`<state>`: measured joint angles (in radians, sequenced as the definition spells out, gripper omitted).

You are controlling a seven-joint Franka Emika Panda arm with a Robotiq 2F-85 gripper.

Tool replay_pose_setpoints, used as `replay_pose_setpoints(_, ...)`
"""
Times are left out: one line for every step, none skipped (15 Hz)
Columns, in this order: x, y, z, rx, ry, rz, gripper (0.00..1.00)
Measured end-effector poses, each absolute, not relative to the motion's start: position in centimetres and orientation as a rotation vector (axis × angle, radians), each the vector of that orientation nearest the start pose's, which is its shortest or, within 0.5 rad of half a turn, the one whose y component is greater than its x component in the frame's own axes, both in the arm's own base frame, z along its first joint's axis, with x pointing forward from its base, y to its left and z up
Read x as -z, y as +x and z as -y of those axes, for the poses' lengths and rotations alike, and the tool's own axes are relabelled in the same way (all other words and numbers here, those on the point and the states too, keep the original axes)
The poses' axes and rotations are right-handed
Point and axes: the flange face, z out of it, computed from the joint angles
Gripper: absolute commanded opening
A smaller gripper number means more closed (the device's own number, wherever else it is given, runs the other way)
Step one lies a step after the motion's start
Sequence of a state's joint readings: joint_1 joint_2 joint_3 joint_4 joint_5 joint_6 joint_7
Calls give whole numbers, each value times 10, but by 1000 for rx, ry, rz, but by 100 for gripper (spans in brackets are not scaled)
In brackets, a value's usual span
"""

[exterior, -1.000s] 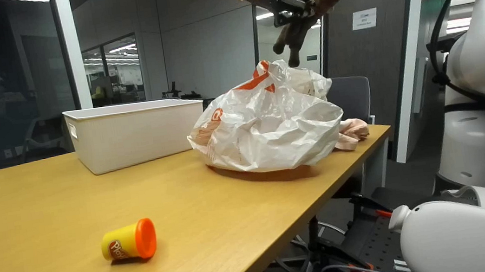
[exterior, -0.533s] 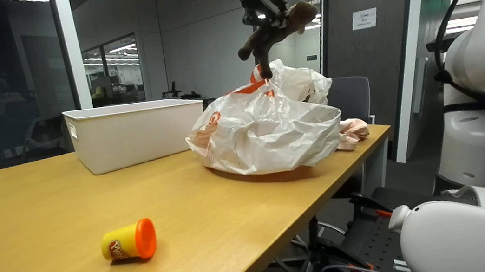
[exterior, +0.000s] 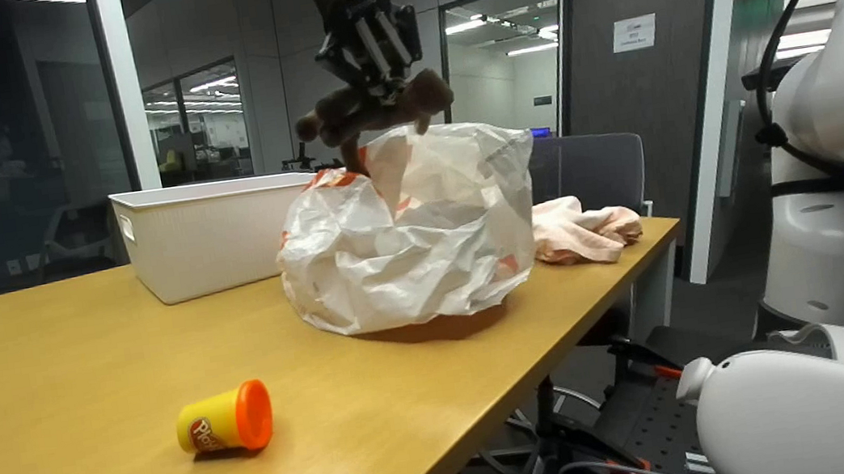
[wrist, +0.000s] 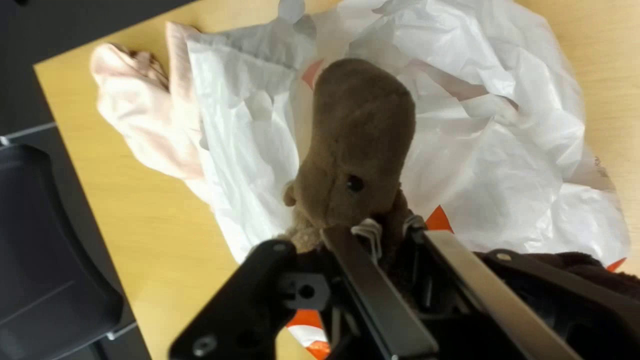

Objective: Remove the moose toy from the plastic

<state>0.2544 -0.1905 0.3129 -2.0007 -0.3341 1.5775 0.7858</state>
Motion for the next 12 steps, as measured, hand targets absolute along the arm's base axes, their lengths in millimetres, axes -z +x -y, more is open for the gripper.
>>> replay_pose_setpoints(-526,420,-246,157,-3541,-293,7)
replay_pose_setpoints(-526,425,-250,224,-3505,-250,7)
replay_pose_setpoints(-526,433,-249,293,-3471,-203,7)
replay_pose_setpoints(-525,441,-243,353,-3438,-159,7)
replay_pose_setpoints(-524,451,-236,408,-3402,-116,7)
replay_pose_setpoints(-523,459,-228,462,-3367,-76,7)
replay_pose_setpoints(-522,466,-220,517,-3331,-37,7)
replay_pose_setpoints(-522,473,-213,571,-3293,-1,7)
replay_pose_setpoints(-521,478,-208,626,-3255,36,7)
replay_pose_setpoints(-521,481,-204,679,-3216,70,7)
replay_pose_setpoints(-520,484,-201,721,-3171,98,7)
replay_pose_setpoints(-521,484,-200,744,-3124,125,7)
